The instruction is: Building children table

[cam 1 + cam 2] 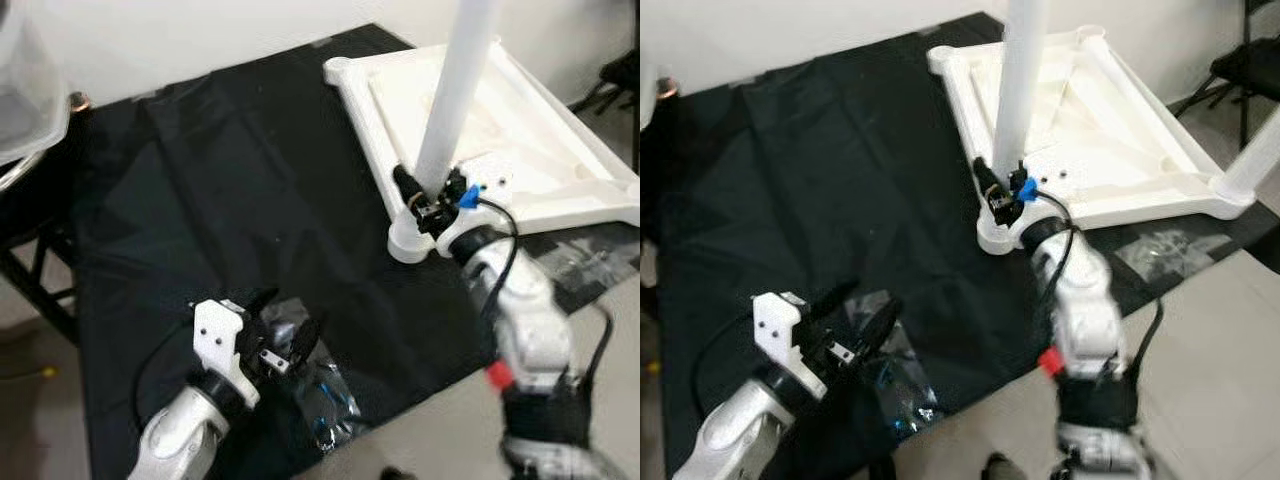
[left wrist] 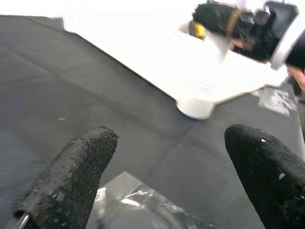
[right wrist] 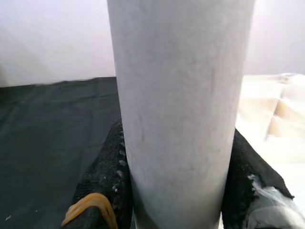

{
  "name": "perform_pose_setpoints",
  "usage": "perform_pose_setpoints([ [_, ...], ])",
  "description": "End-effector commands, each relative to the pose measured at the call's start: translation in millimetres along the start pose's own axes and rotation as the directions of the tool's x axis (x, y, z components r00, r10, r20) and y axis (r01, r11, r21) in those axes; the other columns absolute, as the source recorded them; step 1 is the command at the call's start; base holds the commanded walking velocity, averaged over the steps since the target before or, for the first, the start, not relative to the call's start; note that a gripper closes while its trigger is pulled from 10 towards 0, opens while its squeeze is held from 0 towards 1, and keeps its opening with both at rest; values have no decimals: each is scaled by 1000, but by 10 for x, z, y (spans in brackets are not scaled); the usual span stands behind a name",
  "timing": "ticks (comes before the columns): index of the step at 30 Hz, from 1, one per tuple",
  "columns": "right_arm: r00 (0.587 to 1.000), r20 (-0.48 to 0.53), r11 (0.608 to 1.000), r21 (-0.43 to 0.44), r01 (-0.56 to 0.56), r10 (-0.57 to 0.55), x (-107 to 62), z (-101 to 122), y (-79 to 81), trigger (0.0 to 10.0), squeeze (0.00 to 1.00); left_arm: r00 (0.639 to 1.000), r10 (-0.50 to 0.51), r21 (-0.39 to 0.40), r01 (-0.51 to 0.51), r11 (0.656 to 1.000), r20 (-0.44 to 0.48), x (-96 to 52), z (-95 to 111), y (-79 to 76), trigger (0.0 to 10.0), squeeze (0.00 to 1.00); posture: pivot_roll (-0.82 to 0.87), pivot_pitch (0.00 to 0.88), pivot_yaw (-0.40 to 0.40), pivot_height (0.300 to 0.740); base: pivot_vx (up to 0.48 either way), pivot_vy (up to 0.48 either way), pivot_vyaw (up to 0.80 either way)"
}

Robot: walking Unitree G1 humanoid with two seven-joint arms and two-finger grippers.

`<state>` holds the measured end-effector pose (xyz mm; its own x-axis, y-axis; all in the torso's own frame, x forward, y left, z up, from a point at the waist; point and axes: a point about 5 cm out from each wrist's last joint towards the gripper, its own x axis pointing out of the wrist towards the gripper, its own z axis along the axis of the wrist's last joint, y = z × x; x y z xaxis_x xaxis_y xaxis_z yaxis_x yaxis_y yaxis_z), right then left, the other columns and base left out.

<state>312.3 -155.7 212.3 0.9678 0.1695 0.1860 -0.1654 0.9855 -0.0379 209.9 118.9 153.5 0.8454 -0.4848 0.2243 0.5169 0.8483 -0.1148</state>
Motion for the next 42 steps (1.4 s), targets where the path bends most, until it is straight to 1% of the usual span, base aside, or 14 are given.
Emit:
perform_pose_setpoints([
  [1, 952, -307, 996, 80, 32, -6, -229, -629, 136, 0, 0, 1000, -8, 6, 8, 1000, 6, -31, -19, -21, 10000, 0, -3, 252, 39, 740, 0, 0, 0],
  [9, 955, -296, 996, 89, 10, 17, -149, -566, 270, 0, 0, 999, -24, 11, 23, 1000, 26, 5, -79, 5, 10000, 0, -8, 225, 29, 740, 0, 0, 0],
  [10, 953, -302, 996, 85, 14, 12, -149, -559, 292, 7569, 0, 999, -30, 11, 30, 999, 26, 13, -89, 6, 10000, 0, -10, 221, 33, 740, 0, 0, 0],
  [11, 953, -302, 996, 85, 14, 12, -149, -559, 292, 7569, 0, 999, -30, 11, 30, 999, 26, 13, -89, 6, 10000, 0, -10, 221, 33, 740, 0, 0, 0],
  [12, 954, -300, 996, 87, 12, 14, -152, -549, 316, 10000, 0, 999, -34, 10, 34, 999, 26, 17, -95, 8, 10000, 0, -10, 221, 33, 740, 0, 0, 0],
  [15, 957, -288, 995, 99, -10, 38, -158, -530, 348, 10000, 0, 999, -34, 9, 34, 999, 25, 18, -99, 13, 10000, 0, -8, 220, 34, 740, 0, 0, 0],
  [16, 962, -269, 994, 104, -26, 53, -164, -494, 370, 10000, 1000, 999, -35, 12, 35, 999, 24, 16, -100, 17, 10000, 0, -8, 220, 34, 740, 0, 0, 0],
  [20, 958, -128, 966, 37, -255, 258, -99, -262, 466, 10000, 1000, 999, -35, 14, 35, 999, 26, 14, -112, 18, 10000, 0, -12, 214, 38, 740, 0, 0, 0],
  [28, 887, -77, 890, 0, -456, 455, -12, -72, 465, 10000, 973, 999, -35, 20, 34, 999, 33, 25, -127, 10, 10000, 0, -2, 216, 34, 740, 0, 0, 0],
  [30, 872, -80, 873, -31, -486, 482, 38, -28, 392, 10000, 0, 999, -34, 20, 33, 999, 34, 28, -129, 12, 10000, 0, -3, 217, 35, 740, 0, 0, 0],
  [33, 886, -89, 877, -129, -463, 455, 151, 24, 256, 10000, 0, 999, -32, 20, 31, 999, 35, 30, -131, 13, 10000, 0, -9, 217, 33, 740, 0, 0, 0],
  [40, 863, -72, 849, -155, -506, 501, 254, 113, 195, 10000, 0, 999, -29, 22, 29, 999, 36, 43, -135, 11, 10000, 0, 0, 214, 33, 740, 0, 0, 0],
  [41, 804, -87, 786, -172, -594, 588, 321, 195, 127, 10000, 0, 999, -28, 25, 27, 999, 38, 49, -140, 9, 10000, 0, 4, 213, 30, 740, 0, 0, 0],
  [42, 783, -96, 764, -176, -621, 615, 338, 219, 97, 10000, 0, 999, -27, 26, 26, 999, 39, 50, -141, 9, 10000, 0, 4, 213, 30, 740, 0, 0, 0],
])
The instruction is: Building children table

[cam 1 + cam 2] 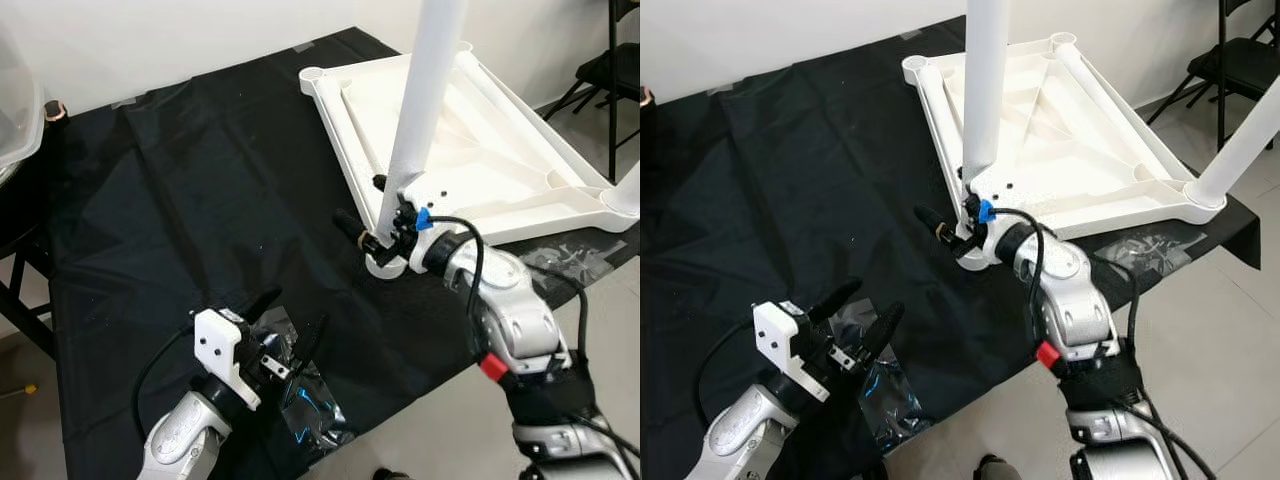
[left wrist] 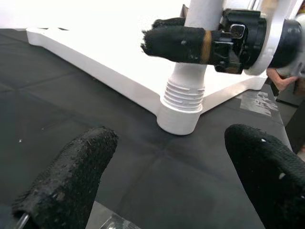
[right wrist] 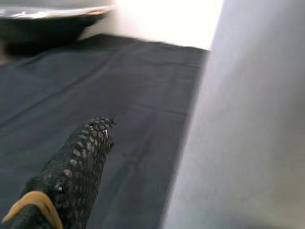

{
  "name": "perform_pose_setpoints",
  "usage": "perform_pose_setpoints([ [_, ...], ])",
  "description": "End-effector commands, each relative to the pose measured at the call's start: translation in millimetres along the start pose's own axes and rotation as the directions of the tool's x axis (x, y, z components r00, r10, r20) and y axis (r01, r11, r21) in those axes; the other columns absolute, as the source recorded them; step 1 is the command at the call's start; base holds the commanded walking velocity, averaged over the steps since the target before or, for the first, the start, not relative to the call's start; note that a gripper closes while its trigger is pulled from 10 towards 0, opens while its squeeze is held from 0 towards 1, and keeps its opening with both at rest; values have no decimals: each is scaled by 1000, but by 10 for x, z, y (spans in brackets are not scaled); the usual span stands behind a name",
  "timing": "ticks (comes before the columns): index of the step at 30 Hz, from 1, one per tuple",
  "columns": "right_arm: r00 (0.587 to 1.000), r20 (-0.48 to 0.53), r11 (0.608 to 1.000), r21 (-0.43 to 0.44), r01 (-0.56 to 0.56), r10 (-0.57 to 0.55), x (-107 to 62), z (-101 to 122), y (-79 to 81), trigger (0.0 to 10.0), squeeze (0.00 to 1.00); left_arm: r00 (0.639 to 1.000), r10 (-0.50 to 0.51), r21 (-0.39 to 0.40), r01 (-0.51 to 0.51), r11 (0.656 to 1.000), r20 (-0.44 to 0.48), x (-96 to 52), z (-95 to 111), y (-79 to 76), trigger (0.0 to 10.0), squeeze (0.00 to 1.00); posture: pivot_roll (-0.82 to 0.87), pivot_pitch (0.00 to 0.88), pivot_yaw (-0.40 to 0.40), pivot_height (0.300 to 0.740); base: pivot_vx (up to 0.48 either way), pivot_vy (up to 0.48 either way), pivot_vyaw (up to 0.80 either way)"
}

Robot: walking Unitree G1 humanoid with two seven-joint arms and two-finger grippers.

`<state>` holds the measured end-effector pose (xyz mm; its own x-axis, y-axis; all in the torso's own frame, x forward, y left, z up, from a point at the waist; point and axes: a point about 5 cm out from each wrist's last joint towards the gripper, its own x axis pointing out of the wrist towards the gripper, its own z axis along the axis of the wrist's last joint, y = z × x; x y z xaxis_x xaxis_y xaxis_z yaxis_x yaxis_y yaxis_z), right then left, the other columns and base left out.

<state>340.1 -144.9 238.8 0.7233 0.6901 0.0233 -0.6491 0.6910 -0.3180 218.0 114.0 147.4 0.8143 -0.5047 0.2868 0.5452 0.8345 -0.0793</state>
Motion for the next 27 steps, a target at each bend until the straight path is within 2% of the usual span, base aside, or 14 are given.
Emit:
perform_pose_setpoints([
  [1, 996, 24, 997, -4, -82, 82, 21, 29, 13, 10000, 0, 1000, 13, 0, -13, 1000, -21, -33, -59, -2, 10000, 0, 4, 214, 30, 740, 0, 0, 0],
  [3, 987, 15, 987, -26, -161, 162, -6, 53, -19, 10000, 0, 1000, 14, 1, -14, 1000, -20, -33, -60, -3, 10000, 0, 4, 214, 28, 740, 0, 0, 0],
  [10, 957, 5, 956, -50, -288, 289, -84, 110, -126, 10000, 0, 1000, 12, 1, -12, 1000, -19, -40, -57, -8, 10000, 0, 11, 219, 28, 740, 0, 0, 0],
  [15, 953, 5, 951, -54, -304, 304, -106, 125, -186, 10000, 0, 1000, 14, 3, -14, 1000, -18, -43, -54, -12, 10000, 0, 12, 221, 29, 740, 0, 0, 0],
  [16, 953, 7, 951, -60, -302, 303, -107, 129, -207, 1451, 0, 1000, 14, 3, -14, 1000, -19, -44, -54, -11, 10000, 0, 12, 222, 29, 740, 0, 0, 0],
  [17, 952, 9, 950, -64, -305, 306, -108, 131, -222, 1451, 0, 1000, 13, 3, -13, 1000, -19, -45, -54, -11, 10000, 0, 12, 222, 29, 740, 0, 0, 0],
  [18, 950, 6, 948, -65, -311, 312, -113, 129, -232, 0, 0, 1000, 13, 3, -13, 1000, -19, -46, -53, -12, 10000, 0, 13, 224, 30, 740, 0, 0, 0],
  [27, 956, -2, 955, -47, -292, 293, -157, 65, -234, 0, 0, 1000, 12, 3, -12, 1000, -20, -49, -50, -11, 10000, 0, 9, 226, 31, 740, 0, 0, 0],
])
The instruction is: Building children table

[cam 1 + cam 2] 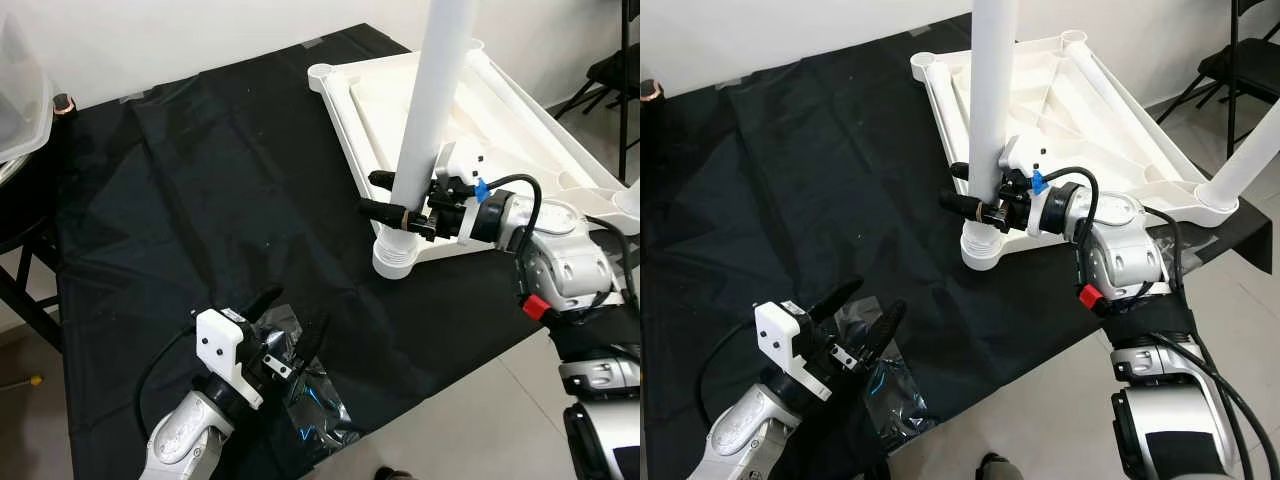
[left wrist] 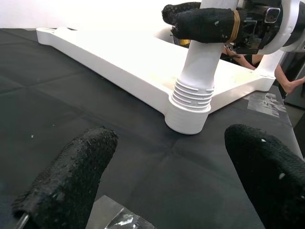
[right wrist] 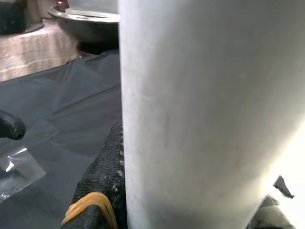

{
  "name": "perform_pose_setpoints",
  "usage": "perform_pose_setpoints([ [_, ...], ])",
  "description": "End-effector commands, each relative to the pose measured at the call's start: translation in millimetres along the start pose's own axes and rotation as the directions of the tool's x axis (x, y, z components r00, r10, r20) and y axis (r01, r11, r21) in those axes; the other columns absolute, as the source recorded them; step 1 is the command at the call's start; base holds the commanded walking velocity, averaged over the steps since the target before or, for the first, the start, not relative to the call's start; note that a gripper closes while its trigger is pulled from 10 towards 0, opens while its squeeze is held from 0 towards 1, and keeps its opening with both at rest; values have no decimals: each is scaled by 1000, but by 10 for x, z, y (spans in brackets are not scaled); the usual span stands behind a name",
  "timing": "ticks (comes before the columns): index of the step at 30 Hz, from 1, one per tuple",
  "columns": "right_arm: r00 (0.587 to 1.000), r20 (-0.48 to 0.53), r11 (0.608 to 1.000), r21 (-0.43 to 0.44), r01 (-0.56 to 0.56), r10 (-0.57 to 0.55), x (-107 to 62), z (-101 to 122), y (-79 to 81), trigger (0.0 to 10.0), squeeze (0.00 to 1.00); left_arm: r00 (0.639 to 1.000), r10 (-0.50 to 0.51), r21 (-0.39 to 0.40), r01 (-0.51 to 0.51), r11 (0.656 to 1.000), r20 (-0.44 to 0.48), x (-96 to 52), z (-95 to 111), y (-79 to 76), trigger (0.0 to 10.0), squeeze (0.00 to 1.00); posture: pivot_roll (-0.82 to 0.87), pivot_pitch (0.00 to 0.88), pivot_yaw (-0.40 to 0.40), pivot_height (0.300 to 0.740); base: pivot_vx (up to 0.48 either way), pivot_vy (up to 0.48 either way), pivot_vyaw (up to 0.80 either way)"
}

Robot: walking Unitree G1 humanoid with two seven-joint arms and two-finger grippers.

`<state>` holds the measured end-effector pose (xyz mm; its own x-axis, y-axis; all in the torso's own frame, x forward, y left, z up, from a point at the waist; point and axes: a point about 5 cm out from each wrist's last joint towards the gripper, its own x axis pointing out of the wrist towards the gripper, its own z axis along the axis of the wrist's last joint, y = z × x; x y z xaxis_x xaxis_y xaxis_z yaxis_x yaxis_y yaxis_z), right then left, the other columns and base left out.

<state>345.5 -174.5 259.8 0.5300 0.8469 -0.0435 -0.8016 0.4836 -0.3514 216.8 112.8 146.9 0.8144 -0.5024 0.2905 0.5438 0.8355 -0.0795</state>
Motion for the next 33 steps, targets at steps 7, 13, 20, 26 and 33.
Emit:
perform_pose_setpoints([
  [7, 948, -68, 939, 135, 318, -311, 63, -418, 299, 0, 0, 1000, 10, 2, -10, 1000, -22, -47, -35, 9, 10000, 0, 5, 231, 24, 740, 0, 0, 0],
  [13, 714, -350, 694, 205, 690, -606, 13, -947, 1108, 0, 0, 1000, 11, 0, -11, 1000, -20, -41, -32, 18, 10000, 0, -9, 235, 27, 740, 0, 0, 0],
  [20, 714, -320, 686, 216, 695, -623, 98, -895, 1067, 0, 0, 1000, 10, -3, -10, 1000, -18, -20, -44, 18, 10000, 0, -16, 224, 17, 740, 0, 0, 0],
  [26, 702, -316, 678, 203, 707, -638, 103, -827, 1054, 10000, 0, 1000, 14, -3, -14, 1000, -16, -13, -46, 23, 10000, 0, -15, 223, 18, 740, 0, 0, 0],
  [33, 779, -116, 741, 250, 623, -616, 211, -503, 847, 10000, 1000, 1000, 12, -5, -12, 1000, -17, -6, -47, 28, 10000, 0, -14, 224, 24, 740, 0, 0, 0],
])
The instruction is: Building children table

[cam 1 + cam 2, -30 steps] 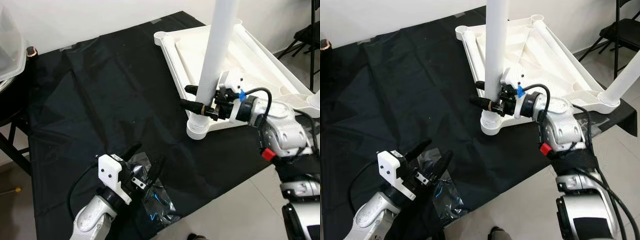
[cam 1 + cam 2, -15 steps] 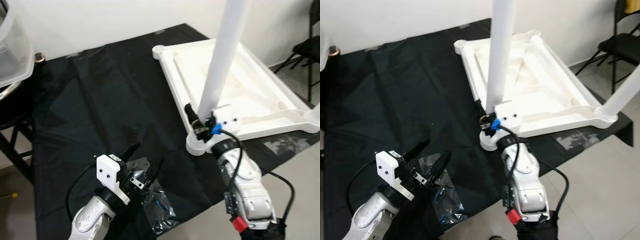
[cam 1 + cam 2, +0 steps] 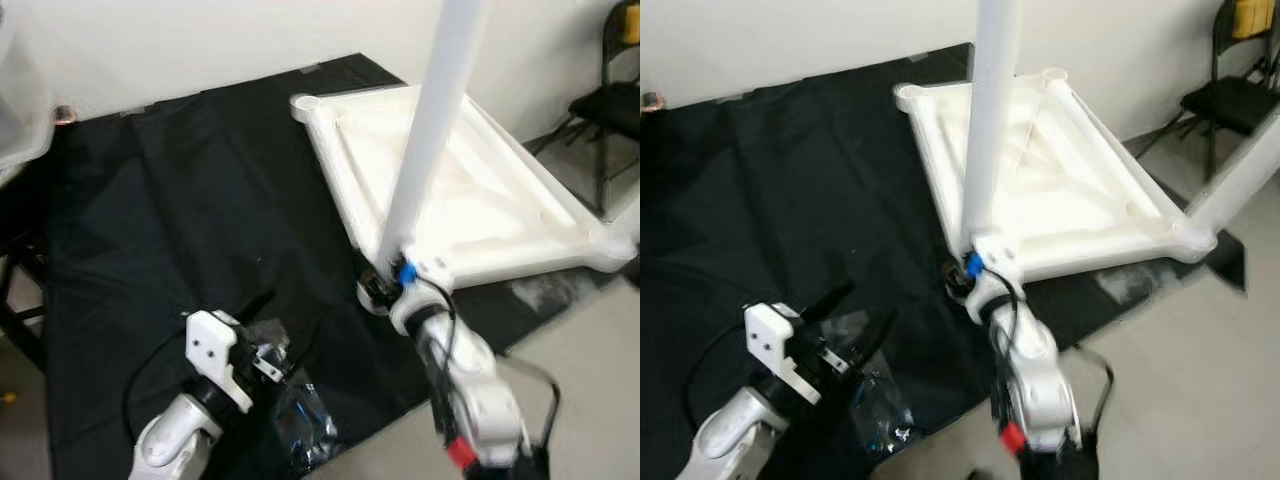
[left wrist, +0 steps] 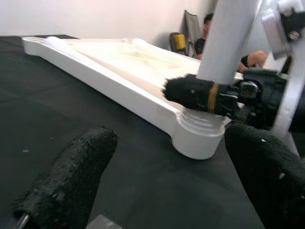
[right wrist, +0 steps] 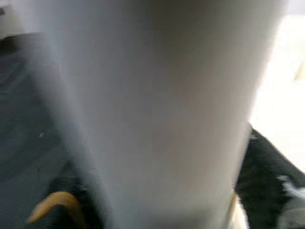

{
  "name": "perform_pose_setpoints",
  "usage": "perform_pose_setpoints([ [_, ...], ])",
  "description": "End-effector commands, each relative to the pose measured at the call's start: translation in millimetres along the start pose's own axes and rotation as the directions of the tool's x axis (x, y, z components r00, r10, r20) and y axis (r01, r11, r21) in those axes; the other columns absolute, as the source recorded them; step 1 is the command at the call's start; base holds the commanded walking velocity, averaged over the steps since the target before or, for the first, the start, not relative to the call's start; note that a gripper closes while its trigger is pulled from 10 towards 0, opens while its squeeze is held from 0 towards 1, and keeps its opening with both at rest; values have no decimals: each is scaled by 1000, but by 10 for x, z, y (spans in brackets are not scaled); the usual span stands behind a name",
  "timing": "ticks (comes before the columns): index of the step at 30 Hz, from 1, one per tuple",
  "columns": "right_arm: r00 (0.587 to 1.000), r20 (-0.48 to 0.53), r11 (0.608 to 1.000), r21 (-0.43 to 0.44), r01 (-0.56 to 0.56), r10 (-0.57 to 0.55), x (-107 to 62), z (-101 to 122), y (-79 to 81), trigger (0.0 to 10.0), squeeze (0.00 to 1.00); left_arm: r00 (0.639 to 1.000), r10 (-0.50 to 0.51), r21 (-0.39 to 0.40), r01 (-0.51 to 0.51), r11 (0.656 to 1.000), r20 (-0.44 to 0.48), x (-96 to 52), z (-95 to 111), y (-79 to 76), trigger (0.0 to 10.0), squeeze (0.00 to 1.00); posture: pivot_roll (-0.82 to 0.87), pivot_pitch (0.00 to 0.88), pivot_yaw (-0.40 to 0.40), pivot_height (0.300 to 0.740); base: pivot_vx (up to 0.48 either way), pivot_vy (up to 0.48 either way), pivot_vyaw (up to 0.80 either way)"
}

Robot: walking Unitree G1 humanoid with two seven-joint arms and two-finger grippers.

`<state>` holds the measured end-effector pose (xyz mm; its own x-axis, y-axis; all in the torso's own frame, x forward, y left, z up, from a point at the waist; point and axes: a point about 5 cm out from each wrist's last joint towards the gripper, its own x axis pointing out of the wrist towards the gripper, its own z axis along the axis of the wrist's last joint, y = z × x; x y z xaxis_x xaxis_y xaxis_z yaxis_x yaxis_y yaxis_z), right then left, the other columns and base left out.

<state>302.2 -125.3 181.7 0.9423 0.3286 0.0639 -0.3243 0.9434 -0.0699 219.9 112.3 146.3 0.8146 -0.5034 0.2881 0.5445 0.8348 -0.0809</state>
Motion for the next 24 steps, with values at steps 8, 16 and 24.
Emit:
perform_pose_setpoints([
  [8, 938, 93, 943, -66, -328, 333, 179, 393, -165, 10000, 1000, 1000, 15, -6, -15, 1000, -14, -26, -38, 11, 10000, 0, -7, 221, 25, 740, 0, 0, 0],
  [16, 808, -21, 793, -177, -582, 589, 228, 648, -415, 10000, 0, 1000, 16, -7, -16, 1000, -13, -19, -42, 8, 10000, 0, -6, 221, 24, 740, 0, 0, 0],
  [24, 672, -59, 646, -226, -729, 738, 224, 850, -505, 10000, 0, 1000, 21, -4, -21, 1000, -12, -10, -47, 1, 10000, 0, 1, 222, 15, 740, 0, 0, 0],
])
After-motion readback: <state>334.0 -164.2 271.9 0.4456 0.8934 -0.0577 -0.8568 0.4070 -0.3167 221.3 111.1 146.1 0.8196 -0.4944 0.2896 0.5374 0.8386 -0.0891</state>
